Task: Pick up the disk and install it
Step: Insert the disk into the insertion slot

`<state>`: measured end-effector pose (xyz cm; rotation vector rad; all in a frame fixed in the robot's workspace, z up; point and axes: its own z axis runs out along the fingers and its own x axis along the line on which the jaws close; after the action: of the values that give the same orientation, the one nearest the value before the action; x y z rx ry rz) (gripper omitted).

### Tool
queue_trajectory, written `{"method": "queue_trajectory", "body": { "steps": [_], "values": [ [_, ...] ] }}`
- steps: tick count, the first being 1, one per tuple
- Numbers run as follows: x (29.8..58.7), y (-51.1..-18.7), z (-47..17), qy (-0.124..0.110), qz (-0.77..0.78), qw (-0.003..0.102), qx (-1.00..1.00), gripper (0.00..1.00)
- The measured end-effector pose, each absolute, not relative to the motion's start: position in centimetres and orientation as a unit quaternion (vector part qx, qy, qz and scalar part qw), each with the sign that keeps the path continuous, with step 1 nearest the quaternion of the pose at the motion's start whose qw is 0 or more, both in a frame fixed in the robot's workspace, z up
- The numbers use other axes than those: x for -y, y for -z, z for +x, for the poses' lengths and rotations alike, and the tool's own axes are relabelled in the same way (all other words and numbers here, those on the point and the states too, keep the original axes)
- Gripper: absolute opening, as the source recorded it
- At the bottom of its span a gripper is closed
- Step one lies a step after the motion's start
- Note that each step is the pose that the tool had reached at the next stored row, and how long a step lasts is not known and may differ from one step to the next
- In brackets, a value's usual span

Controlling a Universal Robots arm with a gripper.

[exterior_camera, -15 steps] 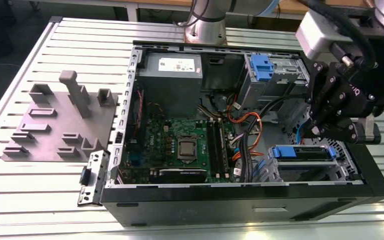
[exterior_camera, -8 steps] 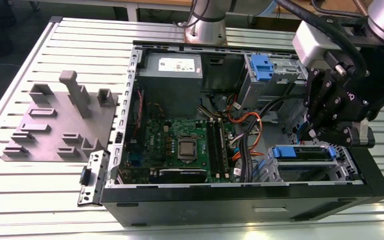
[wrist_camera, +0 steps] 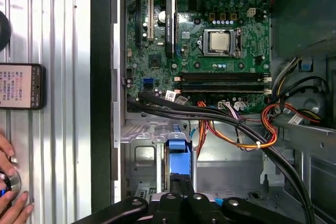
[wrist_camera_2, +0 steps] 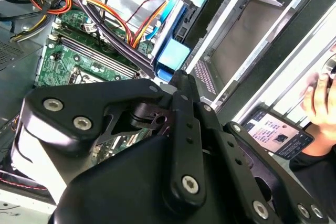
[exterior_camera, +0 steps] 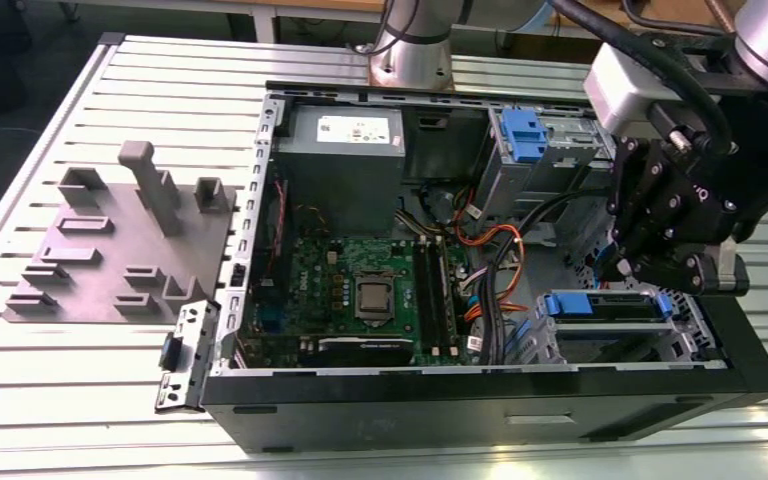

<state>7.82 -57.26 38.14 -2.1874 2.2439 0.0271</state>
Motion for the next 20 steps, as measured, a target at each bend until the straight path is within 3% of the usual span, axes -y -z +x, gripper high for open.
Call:
{"method": "queue_trajectory", "body": {
  "steps": [20],
  "values": [
    [57.3,-35.4,7.8,-0.009,-0.698,0.004,-0.716,0.11]
  ]
}}
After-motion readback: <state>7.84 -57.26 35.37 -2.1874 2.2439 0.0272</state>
